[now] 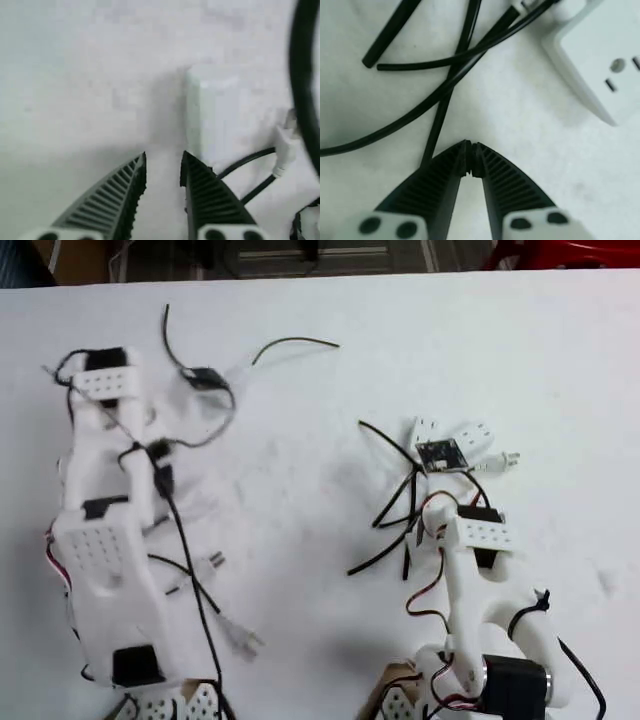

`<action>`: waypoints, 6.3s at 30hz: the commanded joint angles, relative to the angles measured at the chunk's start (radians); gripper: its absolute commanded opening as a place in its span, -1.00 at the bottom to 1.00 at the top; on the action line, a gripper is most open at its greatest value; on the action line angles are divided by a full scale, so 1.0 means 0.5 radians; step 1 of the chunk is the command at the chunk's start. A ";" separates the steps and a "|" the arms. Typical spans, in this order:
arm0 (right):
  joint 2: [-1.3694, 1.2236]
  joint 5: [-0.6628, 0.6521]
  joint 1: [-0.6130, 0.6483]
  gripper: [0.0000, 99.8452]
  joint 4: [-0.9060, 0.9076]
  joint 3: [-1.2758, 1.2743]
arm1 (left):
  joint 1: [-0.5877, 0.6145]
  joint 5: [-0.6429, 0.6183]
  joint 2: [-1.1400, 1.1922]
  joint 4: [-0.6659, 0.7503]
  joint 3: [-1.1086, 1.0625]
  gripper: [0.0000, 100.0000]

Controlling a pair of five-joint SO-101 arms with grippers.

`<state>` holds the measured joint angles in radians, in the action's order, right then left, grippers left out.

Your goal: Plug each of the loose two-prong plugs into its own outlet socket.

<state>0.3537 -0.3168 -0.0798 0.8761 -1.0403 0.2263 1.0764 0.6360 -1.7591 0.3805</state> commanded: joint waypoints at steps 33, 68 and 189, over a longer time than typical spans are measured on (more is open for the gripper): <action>0.005 -0.018 0.008 -0.95 -0.023 0.009 | -0.299 -0.408 -0.720 0.887 -1.277 -0.62; 0.005 -0.018 0.005 -0.95 -0.029 0.009 | -0.987 -1.172 0.683 0.334 0.850 -0.86; 0.005 -0.018 -0.017 -0.95 -0.023 0.015 | -0.517 -0.733 -1.545 1.295 -2.421 -0.95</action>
<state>0.3537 -0.3168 -0.0813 0.8761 -1.0403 -0.0100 0.7188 -0.1204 -1.1316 -0.8270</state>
